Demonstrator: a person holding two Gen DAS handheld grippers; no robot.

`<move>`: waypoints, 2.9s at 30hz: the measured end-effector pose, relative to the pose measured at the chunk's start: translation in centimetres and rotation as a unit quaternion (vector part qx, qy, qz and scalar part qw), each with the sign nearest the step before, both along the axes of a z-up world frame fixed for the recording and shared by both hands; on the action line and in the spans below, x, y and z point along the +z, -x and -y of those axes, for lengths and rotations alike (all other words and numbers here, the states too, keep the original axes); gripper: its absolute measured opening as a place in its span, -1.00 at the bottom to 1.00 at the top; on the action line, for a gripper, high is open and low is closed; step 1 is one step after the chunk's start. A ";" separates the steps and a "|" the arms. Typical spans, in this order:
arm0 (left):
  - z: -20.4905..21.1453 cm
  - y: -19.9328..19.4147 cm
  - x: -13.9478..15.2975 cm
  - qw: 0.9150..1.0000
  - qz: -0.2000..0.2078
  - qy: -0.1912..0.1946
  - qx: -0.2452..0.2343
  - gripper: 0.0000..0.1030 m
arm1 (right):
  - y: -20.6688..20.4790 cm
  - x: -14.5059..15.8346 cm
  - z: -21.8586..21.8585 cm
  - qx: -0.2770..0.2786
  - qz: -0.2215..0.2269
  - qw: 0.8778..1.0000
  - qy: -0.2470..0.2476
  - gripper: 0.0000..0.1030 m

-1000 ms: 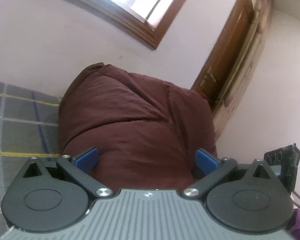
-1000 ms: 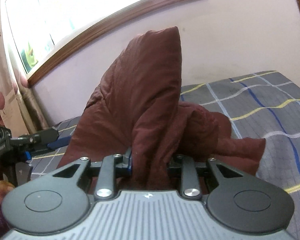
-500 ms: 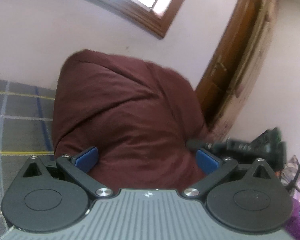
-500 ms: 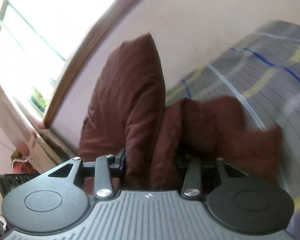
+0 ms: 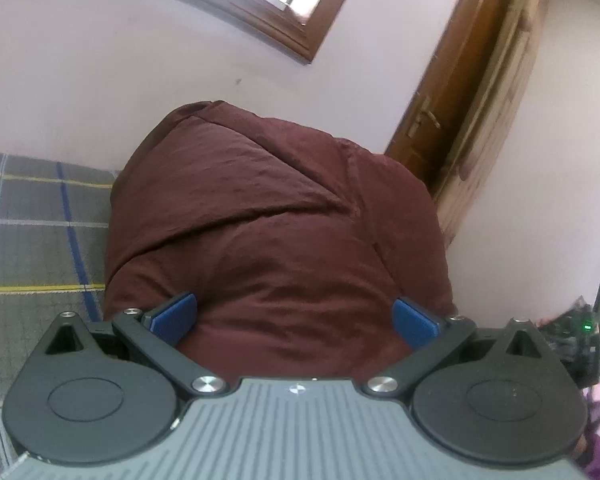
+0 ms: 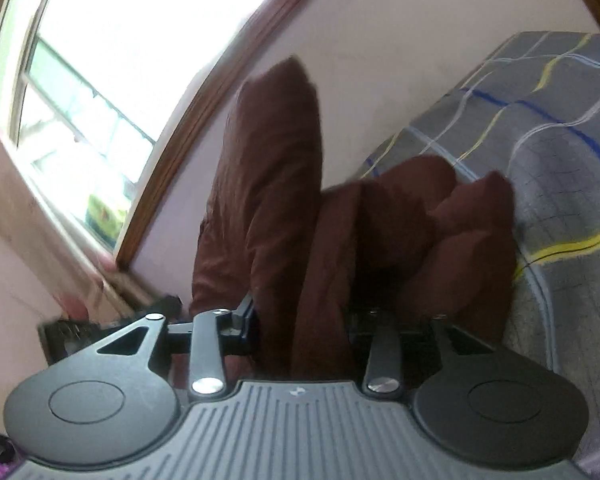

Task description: Fold large clothes

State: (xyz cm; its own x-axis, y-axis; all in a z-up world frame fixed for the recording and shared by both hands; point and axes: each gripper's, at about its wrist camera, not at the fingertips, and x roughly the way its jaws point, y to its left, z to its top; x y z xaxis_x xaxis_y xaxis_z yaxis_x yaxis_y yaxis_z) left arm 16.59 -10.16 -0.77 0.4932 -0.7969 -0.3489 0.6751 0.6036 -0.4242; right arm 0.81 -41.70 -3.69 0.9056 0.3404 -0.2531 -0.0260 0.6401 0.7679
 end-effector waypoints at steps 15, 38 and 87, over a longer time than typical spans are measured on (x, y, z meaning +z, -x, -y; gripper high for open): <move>-0.1 0.1 -0.8 0.999 0.013 -0.021 0.027 1.00 | -5.8 -0.5 4.3 -0.016 -0.047 0.996 -0.077 0.92; 1.5 0.4 -1.2 0.999 0.019 -0.035 0.025 1.00 | -9.2 2.9 8.1 -0.024 0.031 0.999 0.022 0.54; 2.9 0.8 -1.7 0.998 0.042 -0.043 0.009 1.00 | -11.7 3.3 5.2 -0.009 -0.030 0.978 0.206 -0.68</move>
